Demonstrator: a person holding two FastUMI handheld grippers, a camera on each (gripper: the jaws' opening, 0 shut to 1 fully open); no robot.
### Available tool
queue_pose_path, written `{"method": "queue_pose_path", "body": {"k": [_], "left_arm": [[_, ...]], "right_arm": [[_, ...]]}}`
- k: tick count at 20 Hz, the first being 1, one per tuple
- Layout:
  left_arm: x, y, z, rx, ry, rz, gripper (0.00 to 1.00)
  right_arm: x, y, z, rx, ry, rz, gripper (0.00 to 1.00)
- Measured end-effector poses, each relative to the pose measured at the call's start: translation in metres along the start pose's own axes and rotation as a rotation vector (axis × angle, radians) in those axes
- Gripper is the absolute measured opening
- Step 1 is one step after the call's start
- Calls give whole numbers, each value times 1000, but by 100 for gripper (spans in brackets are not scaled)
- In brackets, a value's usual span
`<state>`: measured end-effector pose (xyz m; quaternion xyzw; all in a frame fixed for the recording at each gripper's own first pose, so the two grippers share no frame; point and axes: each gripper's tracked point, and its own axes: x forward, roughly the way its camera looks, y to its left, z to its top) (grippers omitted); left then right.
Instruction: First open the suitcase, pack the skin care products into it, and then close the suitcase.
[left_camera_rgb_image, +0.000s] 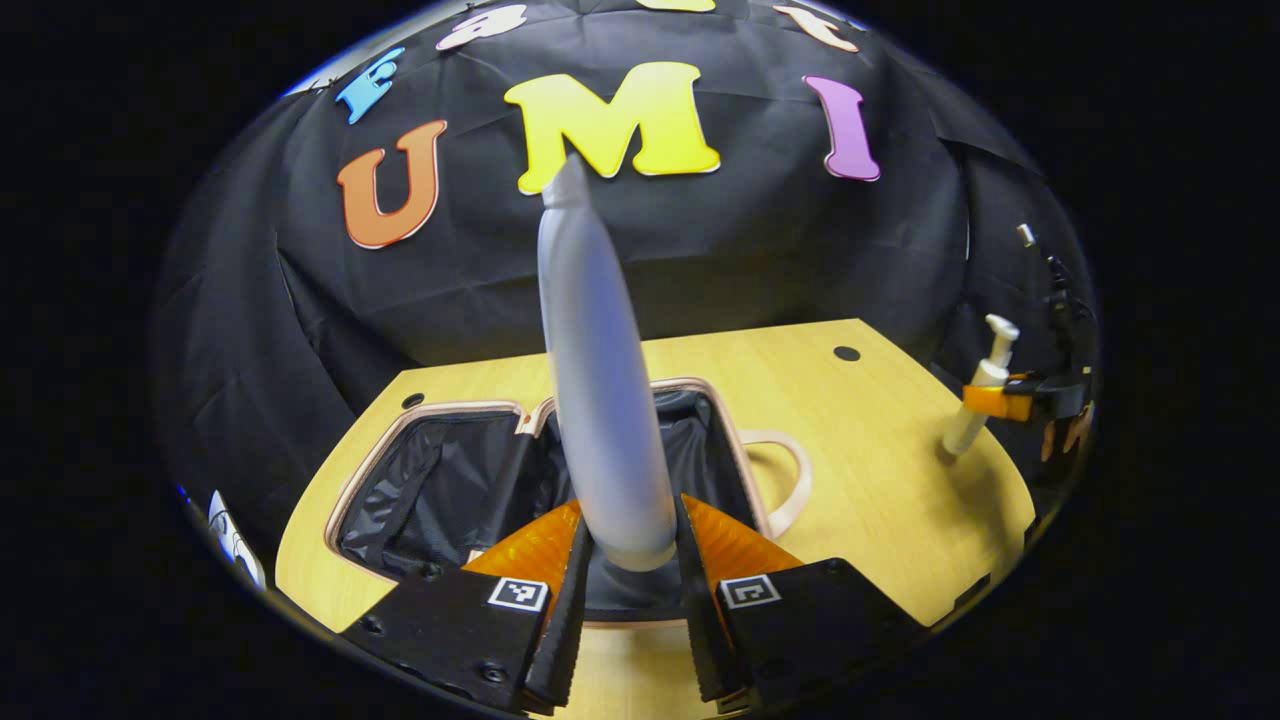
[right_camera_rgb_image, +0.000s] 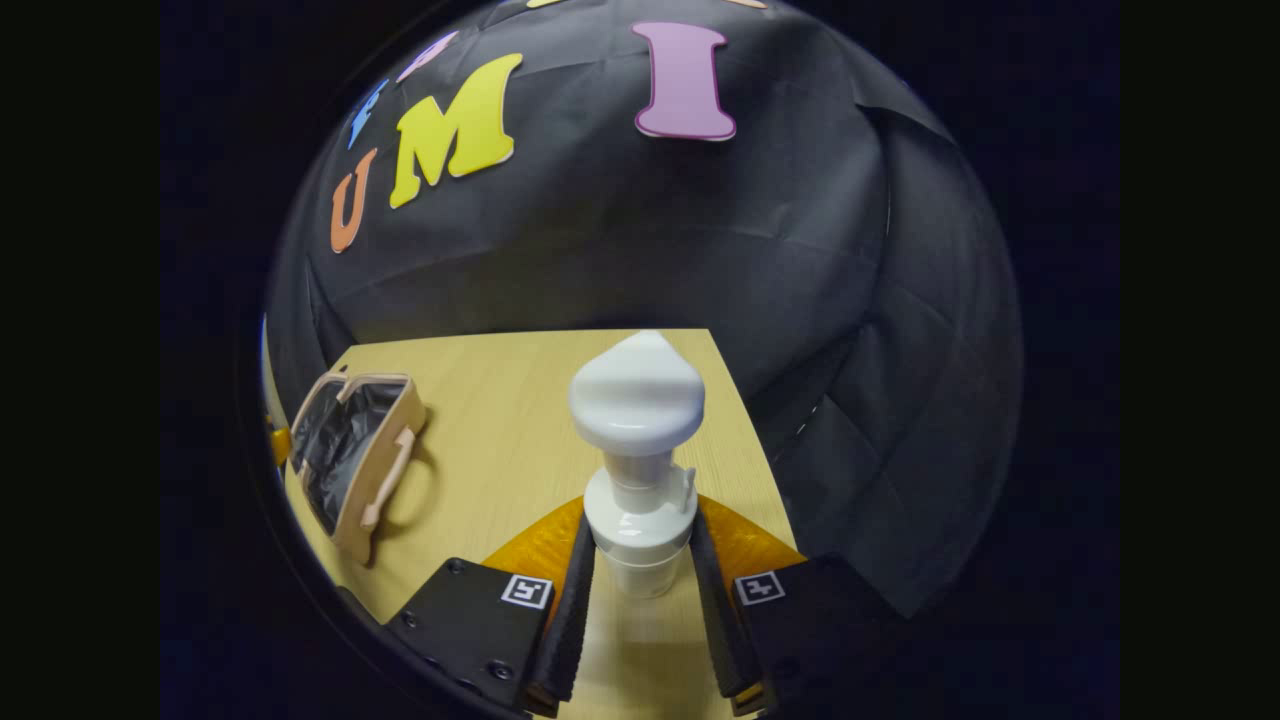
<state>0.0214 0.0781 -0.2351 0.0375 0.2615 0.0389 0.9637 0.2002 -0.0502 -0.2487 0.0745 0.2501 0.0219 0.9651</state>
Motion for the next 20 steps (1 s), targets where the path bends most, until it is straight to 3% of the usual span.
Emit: {"method": "queue_pose_path", "body": {"k": [2,5,6,7,8,10,11,13,14,20], "left_arm": [[13,21,-13,5,55,14,48],[39,43,-40,-15,163,16,48],[47,46,-47,-16,195,15,53],[52,48,-54,-16,223,6,48],[57,49,-61,-12,254,-4,53],[62,47,-75,7,323,-26,53],[64,44,-80,12,345,-38,48],[65,40,-90,22,397,-50,53],[67,39,-93,23,414,-52,48],[75,33,-111,-6,498,-37,48]], "right_arm": [[-25,7,18,48,-34,-8,49],[-58,11,25,6,-74,-38,49],[-69,15,26,7,-78,-39,49],[-78,18,24,10,-79,-40,49],[-85,21,21,16,-77,-44,49],[-100,32,17,28,-81,-49,49],[-104,37,14,28,-85,-49,48],[-110,47,7,14,-81,-39,49],[-111,52,2,9,-72,-31,49],[-111,56,-19,14,-39,-17,48]]}}
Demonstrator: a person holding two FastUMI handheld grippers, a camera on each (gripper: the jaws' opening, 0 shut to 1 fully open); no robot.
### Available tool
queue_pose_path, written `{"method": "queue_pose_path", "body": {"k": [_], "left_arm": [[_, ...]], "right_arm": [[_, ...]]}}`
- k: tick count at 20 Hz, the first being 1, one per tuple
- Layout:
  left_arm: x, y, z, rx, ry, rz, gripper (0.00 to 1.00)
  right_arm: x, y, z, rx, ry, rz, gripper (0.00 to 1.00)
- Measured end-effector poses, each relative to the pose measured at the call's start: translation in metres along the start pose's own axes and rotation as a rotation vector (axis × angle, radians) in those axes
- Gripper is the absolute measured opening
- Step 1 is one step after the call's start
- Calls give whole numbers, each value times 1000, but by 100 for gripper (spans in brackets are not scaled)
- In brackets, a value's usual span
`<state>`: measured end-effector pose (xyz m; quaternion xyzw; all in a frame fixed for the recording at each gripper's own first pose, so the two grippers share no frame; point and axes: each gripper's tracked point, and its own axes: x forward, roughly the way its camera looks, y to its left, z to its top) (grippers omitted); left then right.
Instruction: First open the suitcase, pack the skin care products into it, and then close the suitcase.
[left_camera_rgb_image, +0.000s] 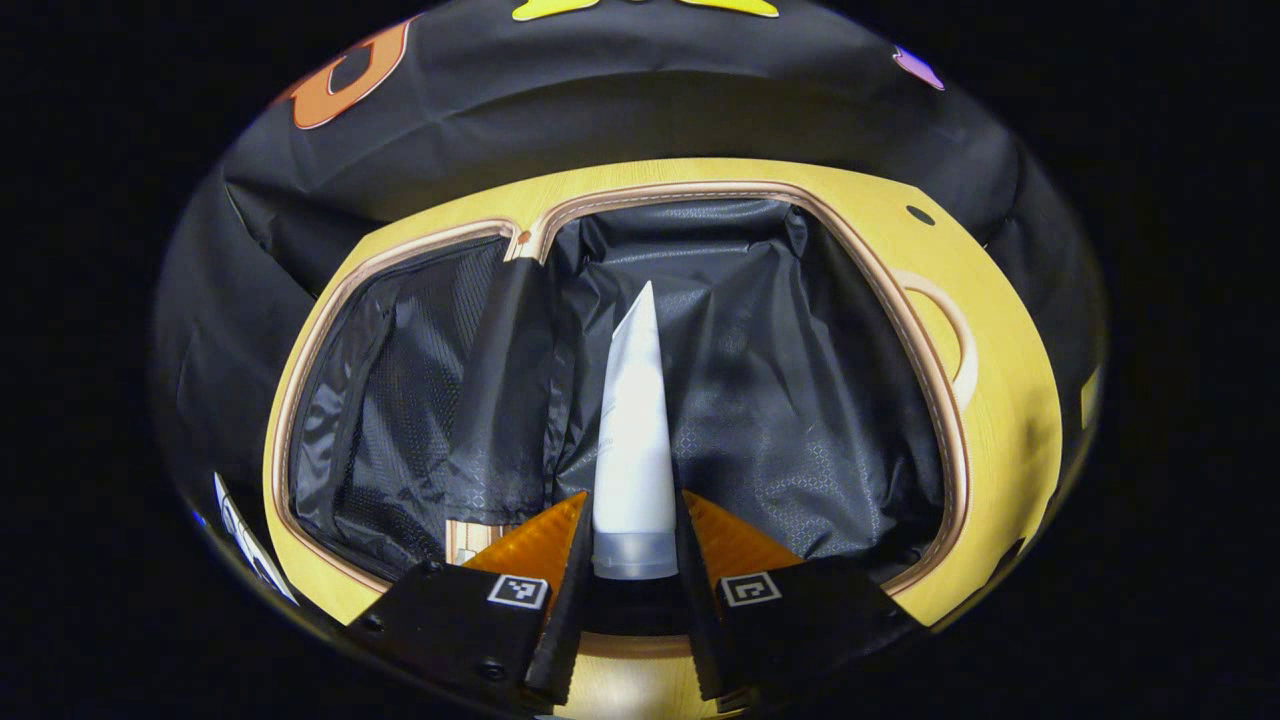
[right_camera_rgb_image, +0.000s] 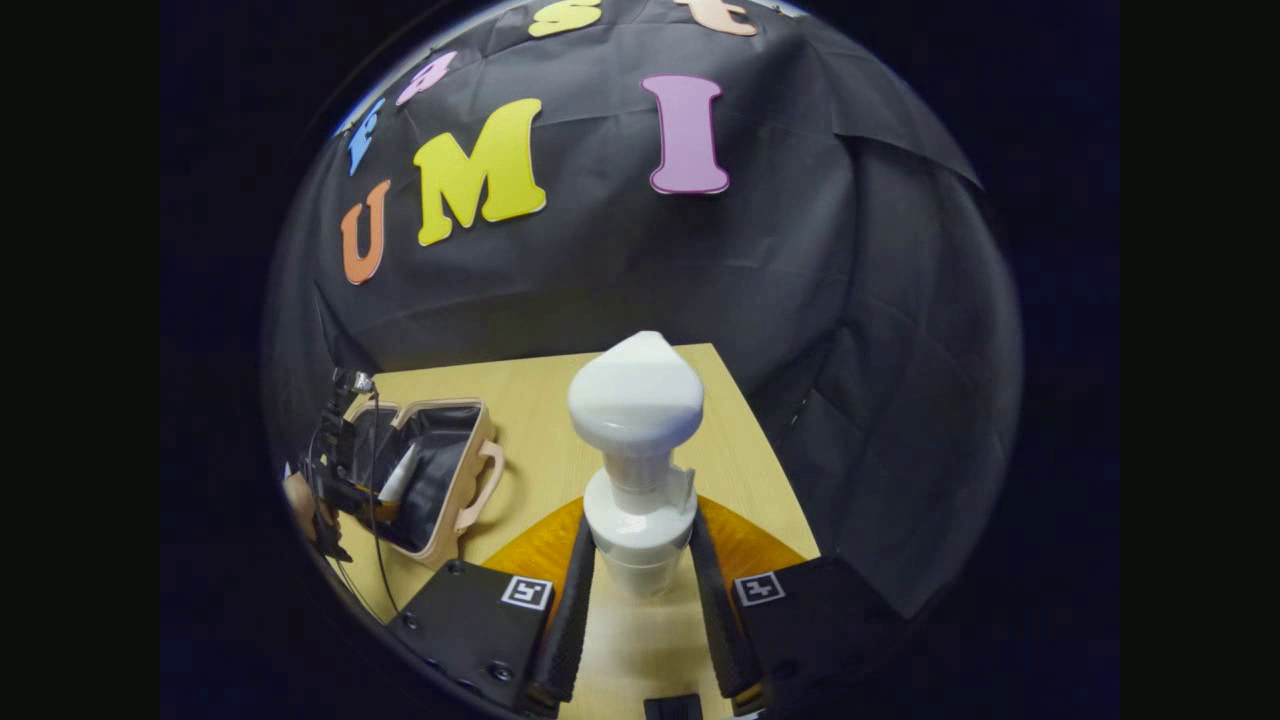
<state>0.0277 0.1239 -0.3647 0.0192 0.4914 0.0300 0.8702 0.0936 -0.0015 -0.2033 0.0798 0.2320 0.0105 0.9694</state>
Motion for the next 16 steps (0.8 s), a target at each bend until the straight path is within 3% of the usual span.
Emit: {"method": "queue_pose_path", "body": {"k": [4,5,7,8,9,13,16], "left_arm": [[3,-1,-2,-8,9,3,49],[4,-1,-3,-10,9,5,53],[4,-1,-3,-13,13,6,48],[4,-3,-5,-21,17,-3,55],[4,-5,-6,-31,20,-14,50],[-5,-14,1,-53,-41,-62,53],[-25,-15,14,-31,-130,-75,66]], "right_arm": [[0,0,-7,-19,9,7,49],[1,1,-8,-22,11,10,48],[1,7,-10,-32,12,19,48],[1,12,-10,-39,13,27,49],[1,17,-11,-49,14,37,49],[3,50,-8,-86,21,86,47],[2,89,0,-114,13,136,49]]}}
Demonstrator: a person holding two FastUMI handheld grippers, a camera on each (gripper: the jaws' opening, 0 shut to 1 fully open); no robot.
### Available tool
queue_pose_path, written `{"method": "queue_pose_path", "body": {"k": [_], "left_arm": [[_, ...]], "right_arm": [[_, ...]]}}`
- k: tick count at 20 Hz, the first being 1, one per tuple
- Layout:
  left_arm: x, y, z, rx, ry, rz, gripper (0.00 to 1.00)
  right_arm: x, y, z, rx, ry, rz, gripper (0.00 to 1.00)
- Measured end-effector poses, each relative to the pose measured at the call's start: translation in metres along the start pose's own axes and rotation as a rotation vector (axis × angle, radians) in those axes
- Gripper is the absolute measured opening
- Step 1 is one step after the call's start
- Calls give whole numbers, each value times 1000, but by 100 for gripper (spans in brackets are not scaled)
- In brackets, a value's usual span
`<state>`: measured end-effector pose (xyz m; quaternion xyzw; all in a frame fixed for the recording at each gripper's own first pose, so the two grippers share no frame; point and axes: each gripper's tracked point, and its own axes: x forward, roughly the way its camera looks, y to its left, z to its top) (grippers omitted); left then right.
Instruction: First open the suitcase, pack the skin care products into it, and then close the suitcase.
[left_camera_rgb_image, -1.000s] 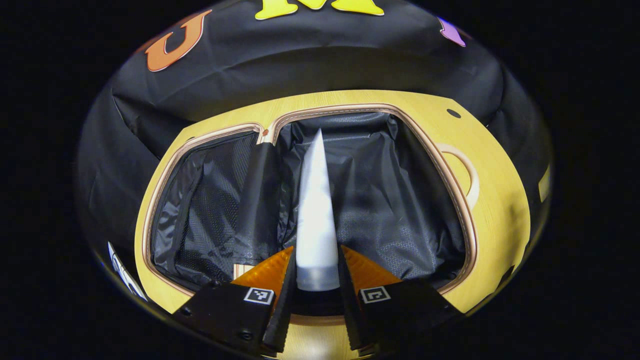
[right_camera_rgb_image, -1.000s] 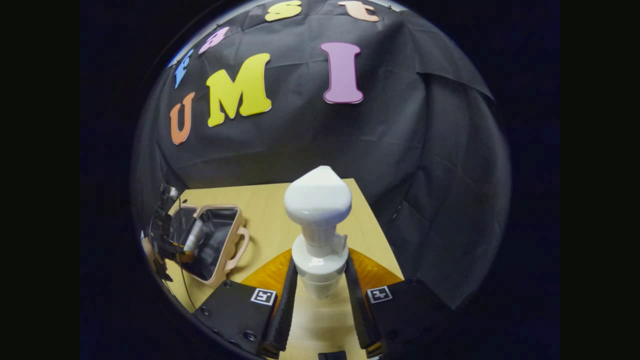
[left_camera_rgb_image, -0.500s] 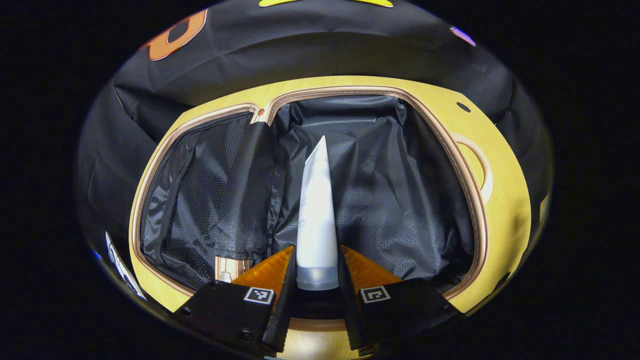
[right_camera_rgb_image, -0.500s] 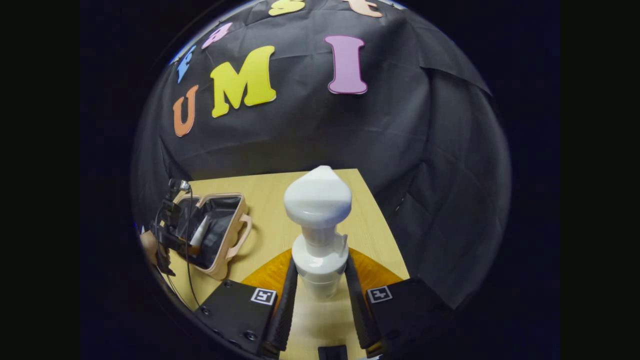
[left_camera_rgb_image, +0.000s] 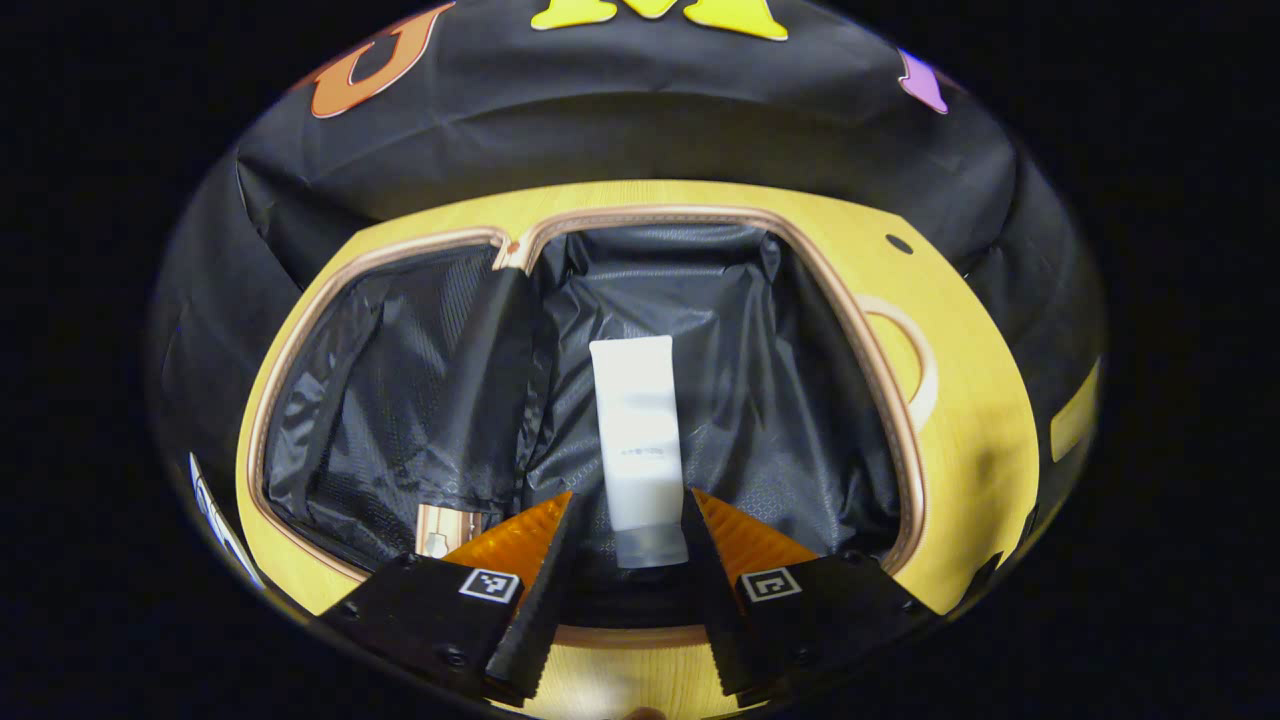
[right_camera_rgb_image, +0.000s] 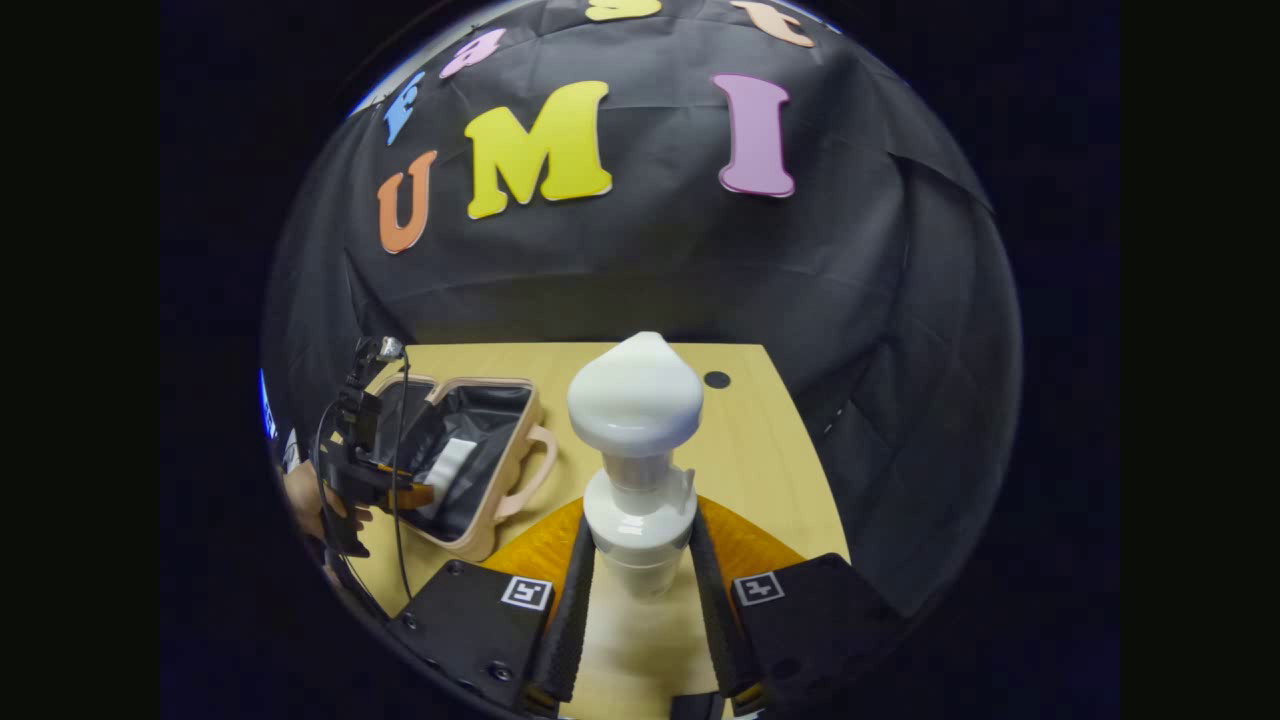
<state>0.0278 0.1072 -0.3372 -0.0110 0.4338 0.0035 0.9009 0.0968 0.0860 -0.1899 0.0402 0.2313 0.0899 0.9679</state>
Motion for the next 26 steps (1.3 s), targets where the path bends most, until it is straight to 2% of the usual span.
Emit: {"method": "queue_pose_path", "body": {"k": [5,7,10,11,12,16,20,23,26], "left_arm": [[-38,14,12,13,-133,-20,89],[-55,34,11,11,-170,1,93],[-80,71,5,13,-227,41,93],[-87,83,1,5,-241,53,100],[-92,96,-4,-10,-251,61,95],[-107,141,-28,-64,-271,89,96],[-114,171,-52,-97,-253,76,96],[-122,184,-56,-118,-277,55,96],[-127,189,-52,-136,-329,6,96]], "right_arm": [[18,80,6,-35,20,108,49],[30,110,6,-57,41,152,49],[42,154,1,-56,90,207,49],[45,168,-1,-51,102,222,49],[52,180,-6,-53,117,235,49],[85,212,-28,-44,198,222,49],[109,235,-56,2,304,220,49],[127,233,-71,43,373,172,49],[141,231,-61,120,376,144,49]]}}
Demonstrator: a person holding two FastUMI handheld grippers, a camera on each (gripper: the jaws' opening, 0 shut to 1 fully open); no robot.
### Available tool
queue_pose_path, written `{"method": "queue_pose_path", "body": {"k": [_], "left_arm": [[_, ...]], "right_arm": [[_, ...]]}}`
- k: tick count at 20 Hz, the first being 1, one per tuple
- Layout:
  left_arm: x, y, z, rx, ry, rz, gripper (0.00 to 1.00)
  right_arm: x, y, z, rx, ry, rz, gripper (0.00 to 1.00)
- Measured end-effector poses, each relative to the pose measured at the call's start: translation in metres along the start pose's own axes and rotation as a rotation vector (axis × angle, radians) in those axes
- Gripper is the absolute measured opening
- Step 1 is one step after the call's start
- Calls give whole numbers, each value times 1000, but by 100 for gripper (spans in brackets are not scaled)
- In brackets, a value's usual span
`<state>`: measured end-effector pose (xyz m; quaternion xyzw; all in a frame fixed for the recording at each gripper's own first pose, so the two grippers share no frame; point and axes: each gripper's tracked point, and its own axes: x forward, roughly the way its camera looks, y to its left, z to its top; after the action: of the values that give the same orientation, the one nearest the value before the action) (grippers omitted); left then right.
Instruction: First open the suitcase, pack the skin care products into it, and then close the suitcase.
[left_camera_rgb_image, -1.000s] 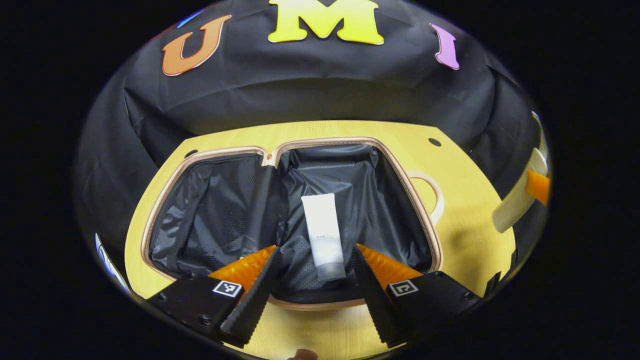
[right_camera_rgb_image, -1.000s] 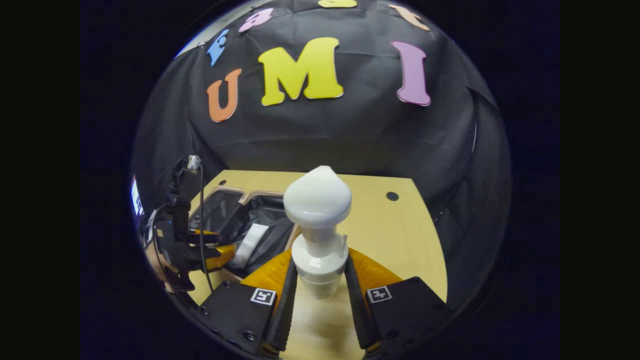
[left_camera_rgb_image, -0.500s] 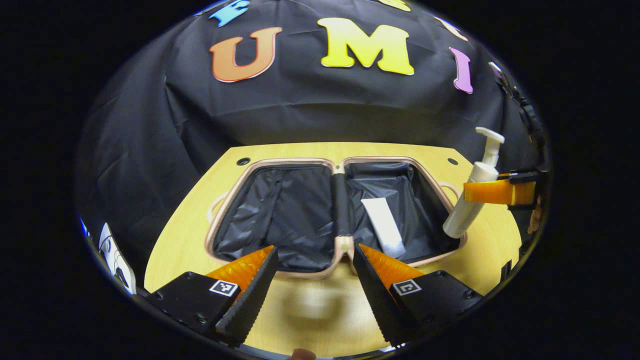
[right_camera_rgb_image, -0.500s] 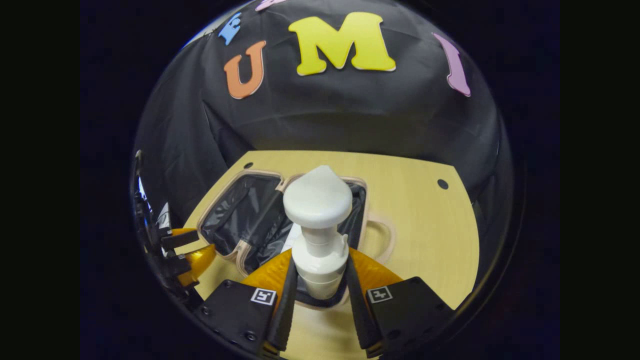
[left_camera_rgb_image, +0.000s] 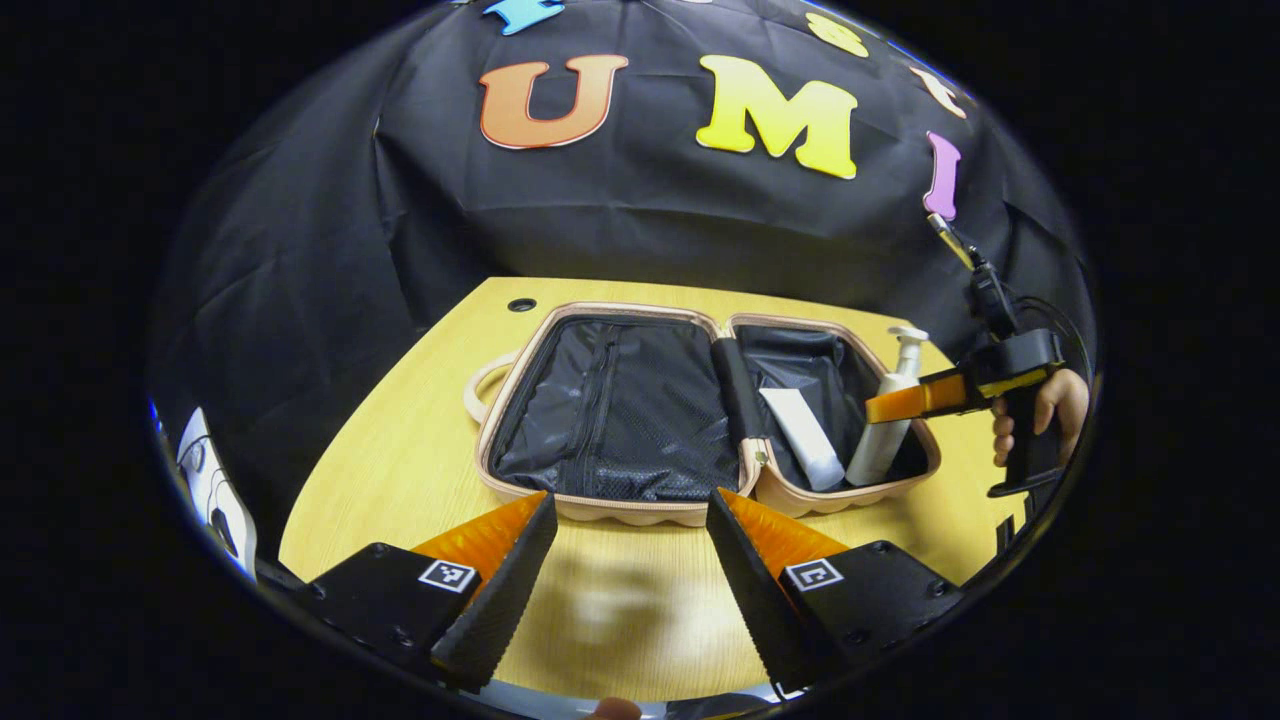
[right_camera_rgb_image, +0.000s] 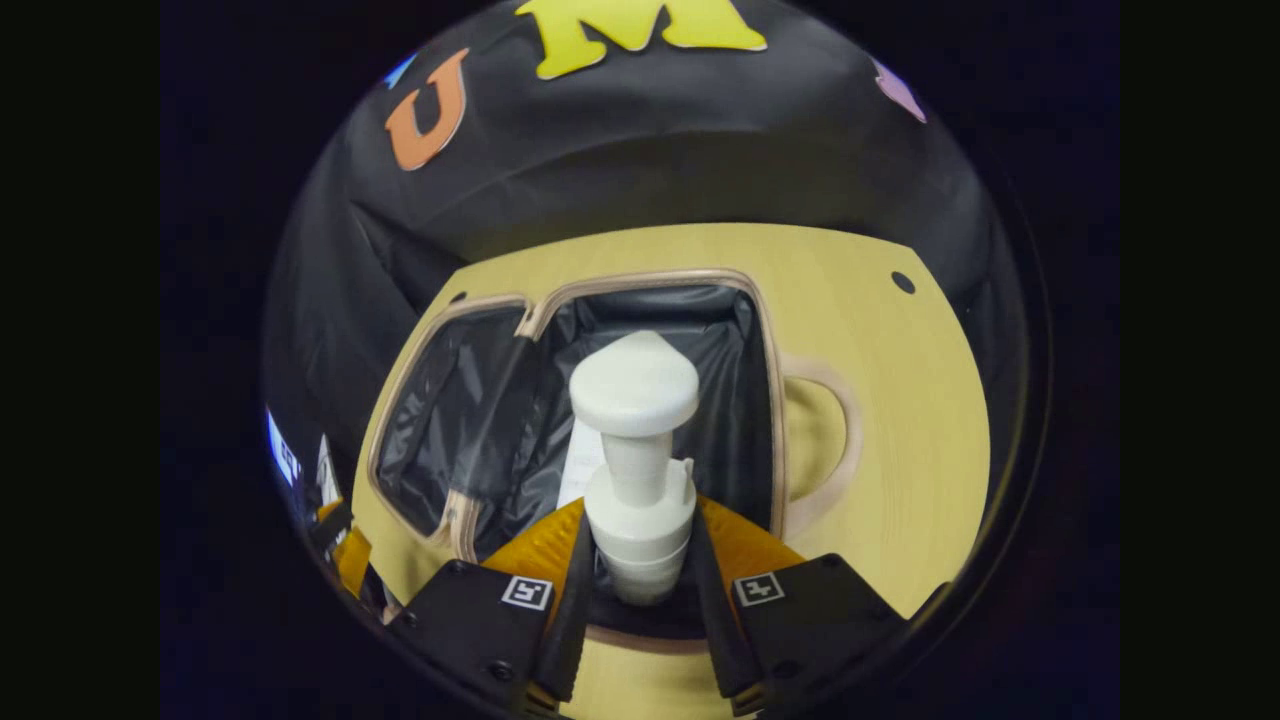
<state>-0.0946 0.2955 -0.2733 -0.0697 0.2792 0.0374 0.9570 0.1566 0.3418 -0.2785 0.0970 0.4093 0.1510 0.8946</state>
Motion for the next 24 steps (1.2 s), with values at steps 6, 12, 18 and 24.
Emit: {"method": "queue_pose_path", "body": {"k": [6,12,18,24], "left_arm": [[-3,17,13,3,-49,28,96],[-8,27,4,-15,-35,43,96],[-4,47,13,-58,-13,72,96],[8,86,58,-68,-98,147,96]], "right_arm": [[45,-5,13,90,49,-38,49],[69,-11,-2,119,112,-105,49],[71,-10,-4,118,119,-122,51],[37,7,5,77,60,-45,71]]}}
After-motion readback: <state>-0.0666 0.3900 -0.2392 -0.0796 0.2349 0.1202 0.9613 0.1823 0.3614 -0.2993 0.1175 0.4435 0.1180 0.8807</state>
